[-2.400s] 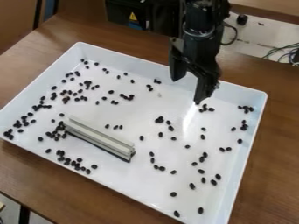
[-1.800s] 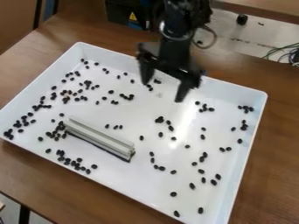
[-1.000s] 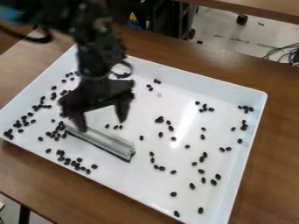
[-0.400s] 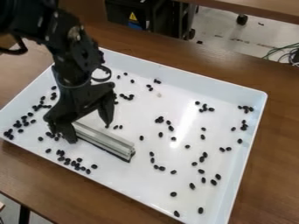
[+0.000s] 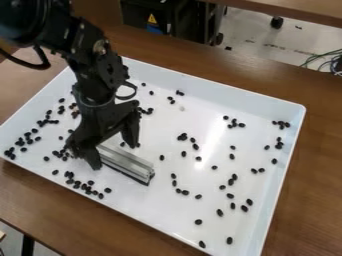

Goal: Sweep into pile

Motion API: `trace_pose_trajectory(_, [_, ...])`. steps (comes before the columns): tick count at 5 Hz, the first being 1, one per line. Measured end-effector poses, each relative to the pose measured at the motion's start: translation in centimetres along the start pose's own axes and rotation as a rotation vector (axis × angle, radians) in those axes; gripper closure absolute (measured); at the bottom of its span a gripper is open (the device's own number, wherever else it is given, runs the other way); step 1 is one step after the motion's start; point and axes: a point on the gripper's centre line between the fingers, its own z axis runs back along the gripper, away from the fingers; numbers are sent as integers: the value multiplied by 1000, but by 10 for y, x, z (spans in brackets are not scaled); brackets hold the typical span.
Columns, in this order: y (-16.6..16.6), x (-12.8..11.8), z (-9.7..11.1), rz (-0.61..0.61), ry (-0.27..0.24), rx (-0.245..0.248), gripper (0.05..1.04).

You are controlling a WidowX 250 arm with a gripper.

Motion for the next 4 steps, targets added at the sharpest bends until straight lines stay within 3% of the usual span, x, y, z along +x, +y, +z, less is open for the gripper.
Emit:
trace_pose_trajectory(1, [2,-1,-6,-2,7,18,140])
trace_pose_trajectory(3, [-6,-4,-6,-36,-9,24,719])
trace_pose_trajectory(4, [-16,-11,1,-113,-14,28,731])
